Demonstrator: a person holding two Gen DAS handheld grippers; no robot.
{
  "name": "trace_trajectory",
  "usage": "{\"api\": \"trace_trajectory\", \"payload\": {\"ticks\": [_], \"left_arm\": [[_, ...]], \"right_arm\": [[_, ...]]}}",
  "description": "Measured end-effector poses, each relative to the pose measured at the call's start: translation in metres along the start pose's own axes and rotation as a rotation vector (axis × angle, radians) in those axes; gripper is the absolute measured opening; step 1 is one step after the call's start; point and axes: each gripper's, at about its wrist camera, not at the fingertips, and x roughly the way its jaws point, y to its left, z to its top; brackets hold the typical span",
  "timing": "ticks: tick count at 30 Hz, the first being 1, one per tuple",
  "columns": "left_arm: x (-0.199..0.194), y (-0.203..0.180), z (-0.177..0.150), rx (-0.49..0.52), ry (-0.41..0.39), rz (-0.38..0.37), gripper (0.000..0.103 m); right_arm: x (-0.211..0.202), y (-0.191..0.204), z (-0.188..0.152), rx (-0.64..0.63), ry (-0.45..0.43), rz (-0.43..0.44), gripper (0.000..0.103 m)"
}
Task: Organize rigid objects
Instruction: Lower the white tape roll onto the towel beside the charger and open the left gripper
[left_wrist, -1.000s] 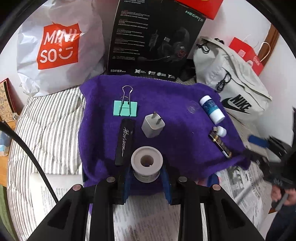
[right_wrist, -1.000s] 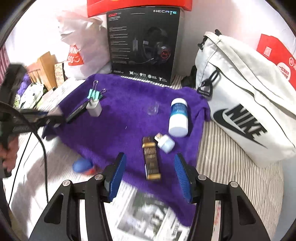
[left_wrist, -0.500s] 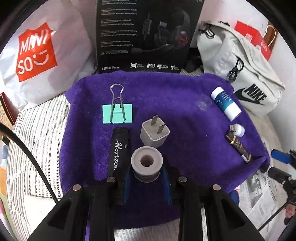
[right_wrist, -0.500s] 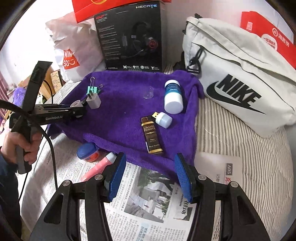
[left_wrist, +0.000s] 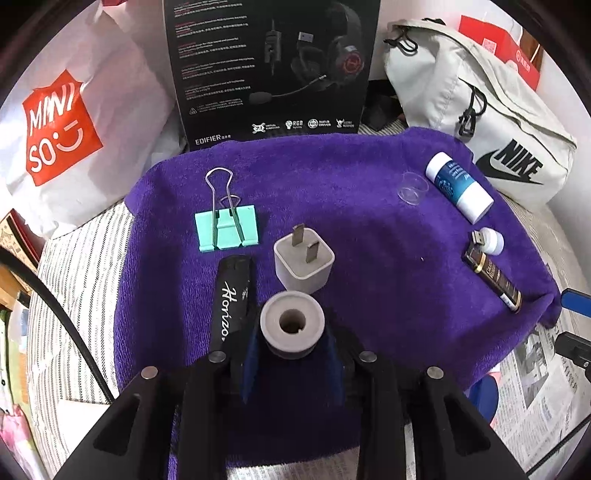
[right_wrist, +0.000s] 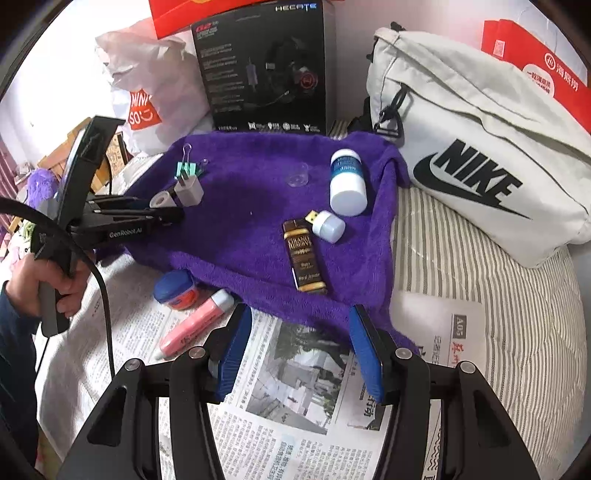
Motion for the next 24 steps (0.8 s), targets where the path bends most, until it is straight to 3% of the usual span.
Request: {"api": "trace_trajectory", "payload": {"ticks": [7, 9, 11, 13, 16, 24], "left_arm": [[-0.01, 0.001, -0.009, -0.018, 0.037, 0.008, 0.039], [-0.027, 0.003, -0.014, -0.056, -0.002, 0.038, 0.038], [-0.052, 0.001, -0.02, -0.061, -0.045, -0.022, 0.038], [-0.076, -0.012, -0.027, -0.029, -0.082, -0.076, 0.039], [-0.089, -0.036, -0.038, 0.042, -0.072, -0.123, 0.039], [-0.066, -0.083, -0.057, 0.161, 0.01, -0.141, 0.039]], "right_arm": [[-0.012, -0.009, -0.007, 0.018, -0.01, -0.012, 0.054], [-0.017, -0.012, -0.009, 0.024, -0.015, -0.011, 0.054], [-0.022, -0.015, -0.012, 0.027, -0.024, -0.016, 0.055], [-0.026, -0.018, -0.015, 0.033, -0.029, -0.021, 0.056], [-0.03, -0.022, -0.019, 0.045, -0.034, -0.023, 0.056], [-0.045, -0.033, -0.037, 0.06, -0.039, -0.044, 0.056]]}}
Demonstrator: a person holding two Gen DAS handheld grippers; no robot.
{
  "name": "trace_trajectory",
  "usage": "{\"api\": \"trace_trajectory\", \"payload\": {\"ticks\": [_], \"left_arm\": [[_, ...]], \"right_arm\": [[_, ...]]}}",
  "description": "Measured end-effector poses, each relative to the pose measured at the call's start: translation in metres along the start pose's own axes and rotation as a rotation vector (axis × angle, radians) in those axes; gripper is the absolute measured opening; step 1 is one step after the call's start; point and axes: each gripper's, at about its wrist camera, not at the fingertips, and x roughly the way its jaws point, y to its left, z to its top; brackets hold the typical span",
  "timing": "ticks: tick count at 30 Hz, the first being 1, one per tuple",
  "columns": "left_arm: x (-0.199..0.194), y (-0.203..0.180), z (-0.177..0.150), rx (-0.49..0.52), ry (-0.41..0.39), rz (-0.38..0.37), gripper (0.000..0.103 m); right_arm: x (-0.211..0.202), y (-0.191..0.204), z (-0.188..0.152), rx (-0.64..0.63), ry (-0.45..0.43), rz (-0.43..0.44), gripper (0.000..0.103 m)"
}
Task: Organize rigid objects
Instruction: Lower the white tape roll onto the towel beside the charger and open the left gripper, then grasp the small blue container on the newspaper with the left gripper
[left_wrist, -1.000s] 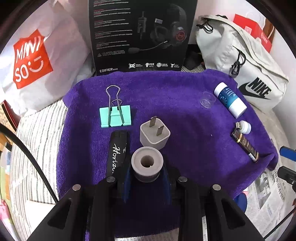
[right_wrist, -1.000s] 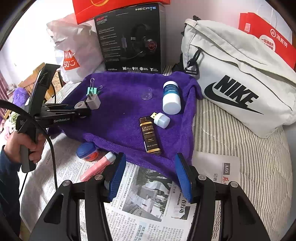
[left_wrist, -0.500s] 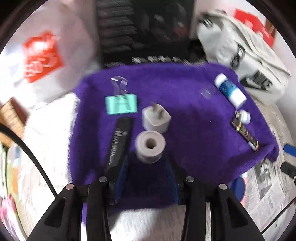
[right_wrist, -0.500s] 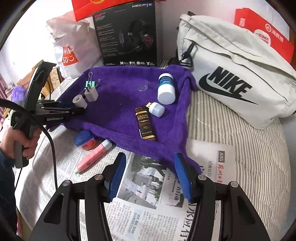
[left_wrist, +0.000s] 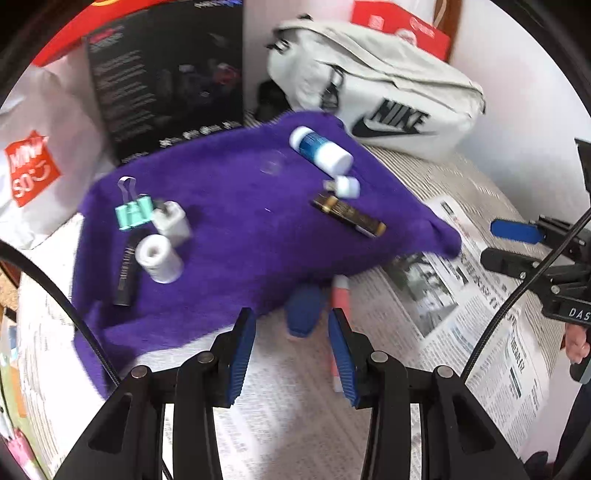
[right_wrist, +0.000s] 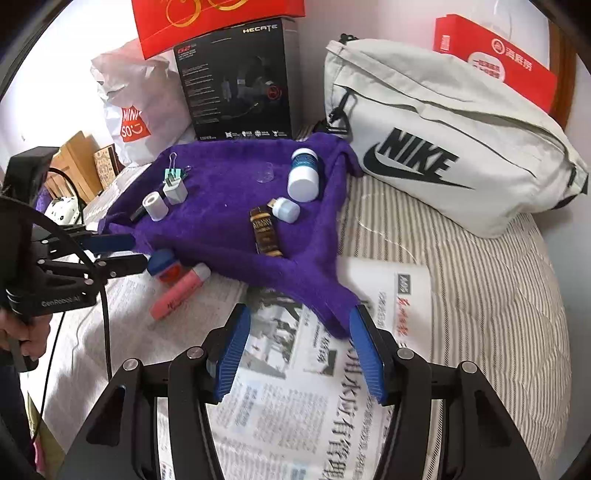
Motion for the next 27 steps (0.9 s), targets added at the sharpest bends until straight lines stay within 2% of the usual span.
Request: {"api": "trace_trajectory", "payload": {"ticks": [5, 7, 11, 15, 18, 20, 27], "left_arm": [[0.019, -0.009, 0.003, 0.036, 0.047, 0.039, 0.039], [0.03, -0.01, 0.004, 0.045, 0.071, 0.046, 0.032], [0.044, -0.011, 0.005, 0.041, 0.099, 0.052, 0.03], [0.047, -0.013, 0.009, 0.021, 0.095, 0.054, 0.03], [0.047, -0.015, 0.009, 0.025, 0.082, 0.062, 0.021], [0.045, -0.008, 0.008, -0.001, 0.08, 0.041, 0.021], [0.023, 0.021, -0.018, -0.062, 0.075, 0.079, 0.021]], "right_arm": [[0.0, -0.012, -0.011, 0.027, 0.017, -0.003, 0.056], [0.001, -0.015, -0.013, 0.035, 0.023, -0.003, 0.056], [0.002, -0.017, -0.017, 0.037, 0.029, 0.003, 0.056], [0.008, -0.017, -0.019, 0.035, 0.05, 0.007, 0.056], [0.015, -0.015, -0.019, 0.033, 0.067, 0.012, 0.056], [0.018, -0.011, -0.019, 0.026, 0.075, 0.017, 0.056], [0.027, 0.017, -0.015, -0.006, 0.089, 0.062, 0.056]]}}
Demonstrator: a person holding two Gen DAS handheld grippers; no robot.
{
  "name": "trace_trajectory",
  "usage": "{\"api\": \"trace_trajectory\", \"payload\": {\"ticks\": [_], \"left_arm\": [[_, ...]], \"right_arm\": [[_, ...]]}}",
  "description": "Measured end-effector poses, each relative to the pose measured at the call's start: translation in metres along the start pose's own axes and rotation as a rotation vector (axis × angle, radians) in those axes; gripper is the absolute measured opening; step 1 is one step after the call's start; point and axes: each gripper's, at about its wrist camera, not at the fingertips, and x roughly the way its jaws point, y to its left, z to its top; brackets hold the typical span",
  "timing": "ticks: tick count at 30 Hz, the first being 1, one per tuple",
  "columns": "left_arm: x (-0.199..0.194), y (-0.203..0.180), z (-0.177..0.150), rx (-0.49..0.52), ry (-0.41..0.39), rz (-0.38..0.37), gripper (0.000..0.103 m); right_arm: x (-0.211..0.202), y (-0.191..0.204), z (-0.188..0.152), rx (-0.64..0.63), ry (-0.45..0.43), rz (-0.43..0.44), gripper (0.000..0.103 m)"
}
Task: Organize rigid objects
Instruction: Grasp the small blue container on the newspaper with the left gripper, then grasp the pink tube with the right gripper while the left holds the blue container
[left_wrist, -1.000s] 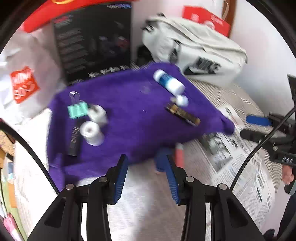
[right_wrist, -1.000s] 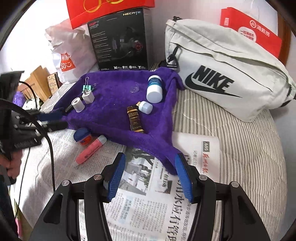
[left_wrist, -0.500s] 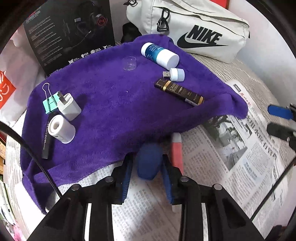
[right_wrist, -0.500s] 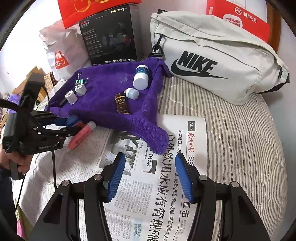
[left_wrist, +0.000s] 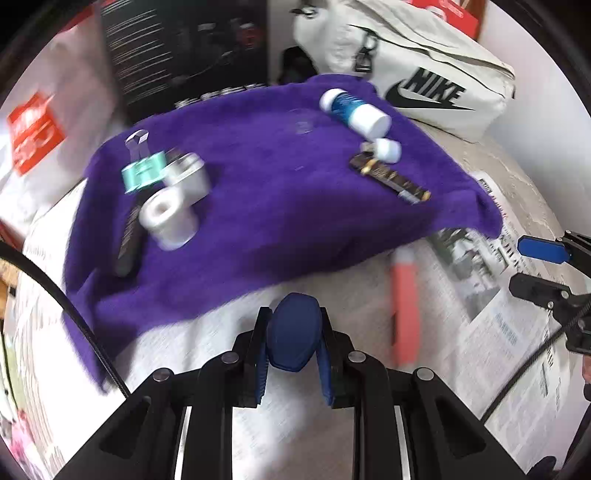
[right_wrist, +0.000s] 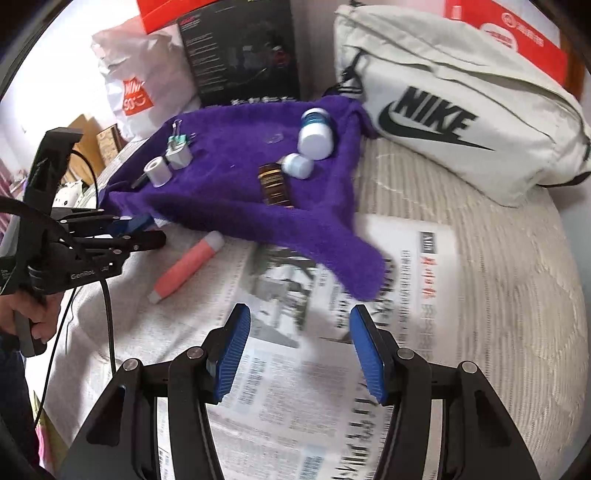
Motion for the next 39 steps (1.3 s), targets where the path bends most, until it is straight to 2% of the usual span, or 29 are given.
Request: {"api": "trace_trajectory", "payload": {"ticks": [3, 7, 16, 21, 25, 31, 36, 37, 39], "left_arm": [[-0.006, 0.017, -0.015, -0.032, 0.001, 0.019, 0.021], [-0.018, 0.044, -0.041, -0.093, -0.018, 0.042, 0.021], [-0.034, 0.064, -0.077, -0.169, -0.055, 0.021, 0.022], [-0.036, 0.065, -0.082, -0.186, -0.073, 0.001, 0.022], [-0.038, 0.067, -0.083, -0.193, -0.08, -0.004, 0.022], [-0.04, 0.068, -0.087, -0.204, -0.088, -0.014, 0.022], [-0.041, 0.068, -0.086, -0.204, -0.086, -0.012, 0.022], [-0.04, 0.068, -0.085, -0.205, -0.086, -0.01, 0.022], [-0.04, 0.067, -0.085, -0.205, -0.087, -0.007, 0.022]], "right_arm": [[0.008, 0.014, 0.005, 0.016, 0.007, 0.074, 0.056], [0.023, 0.04, 0.014, 0.001, 0.015, 0.101, 0.056], [0.058, 0.079, 0.036, -0.025, 0.049, 0.041, 0.056], [0.067, 0.096, 0.034, -0.14, 0.032, -0.047, 0.057], [0.061, 0.09, 0.027, -0.163, 0.043, -0.042, 0.057], [0.049, 0.065, 0.017, -0.14, 0.067, -0.085, 0.057], [0.051, 0.067, 0.016, -0.15, 0.041, -0.073, 0.057], [0.051, 0.07, 0.015, -0.165, 0.026, -0.055, 0.055], [0.051, 0.073, 0.012, -0.188, 0.001, -0.02, 0.045]]}}
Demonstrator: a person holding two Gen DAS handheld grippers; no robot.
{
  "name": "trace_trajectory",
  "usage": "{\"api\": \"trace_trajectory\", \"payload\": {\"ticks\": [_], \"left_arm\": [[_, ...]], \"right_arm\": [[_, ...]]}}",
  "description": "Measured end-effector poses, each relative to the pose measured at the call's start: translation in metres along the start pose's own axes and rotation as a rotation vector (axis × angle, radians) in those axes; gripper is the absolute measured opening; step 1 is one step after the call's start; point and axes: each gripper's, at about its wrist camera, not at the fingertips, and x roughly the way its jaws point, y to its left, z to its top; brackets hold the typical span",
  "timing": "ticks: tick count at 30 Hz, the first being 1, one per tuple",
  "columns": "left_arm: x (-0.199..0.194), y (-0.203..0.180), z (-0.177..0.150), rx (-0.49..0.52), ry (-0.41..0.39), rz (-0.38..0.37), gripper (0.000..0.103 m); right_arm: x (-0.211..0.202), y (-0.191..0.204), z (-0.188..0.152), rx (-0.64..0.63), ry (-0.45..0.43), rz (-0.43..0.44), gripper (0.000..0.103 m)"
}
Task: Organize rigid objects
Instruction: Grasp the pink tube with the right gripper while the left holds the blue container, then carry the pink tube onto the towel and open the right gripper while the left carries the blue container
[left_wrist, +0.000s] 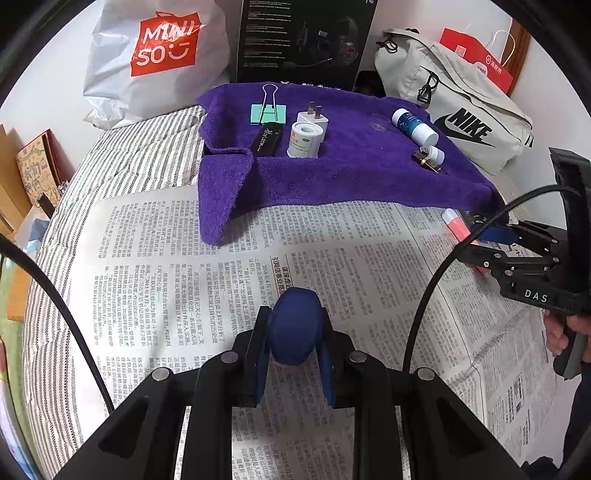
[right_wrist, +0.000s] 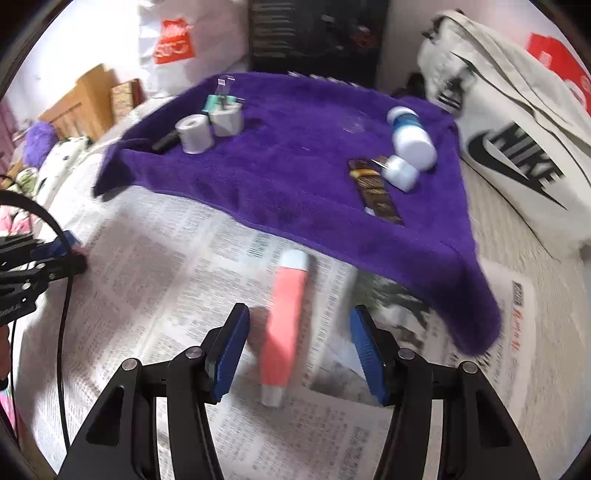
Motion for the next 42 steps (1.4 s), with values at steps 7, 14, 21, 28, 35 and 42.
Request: {"api": "trace_trajectory", "payload": {"ticks": [7, 14, 21, 28, 35, 42], "left_arm": [[0.001, -0.002, 0.002, 0.003, 0.006, 0.016, 0.022], [0.002, -0.004, 0.001, 0.009, 0.001, 0.032, 0.022], [0.0, -0.008, -0.007, 0.015, -0.083, 0.08, 0.021], [-0.001, -0.009, -0.012, 0.017, -0.136, 0.087, 0.022], [-0.001, -0.008, -0.011, 0.013, -0.136, 0.082, 0.022], [-0.001, -0.008, -0.011, 0.014, -0.136, 0.086, 0.022]], "right_arm": [[-0.003, 0.001, -0.004, -0.002, -0.014, 0.023, 0.017], [-0.001, 0.004, -0.008, 0.014, -0.08, -0.007, 0.018], [-0.002, 0.002, -0.016, 0.023, -0.137, -0.002, 0.018], [-0.003, 0.002, -0.016, 0.026, -0.14, 0.0, 0.018], [-0.003, 0.002, -0.017, 0.02, -0.141, -0.008, 0.018], [-0.003, 0.006, -0.017, 0.004, -0.14, -0.03, 0.017]]}}
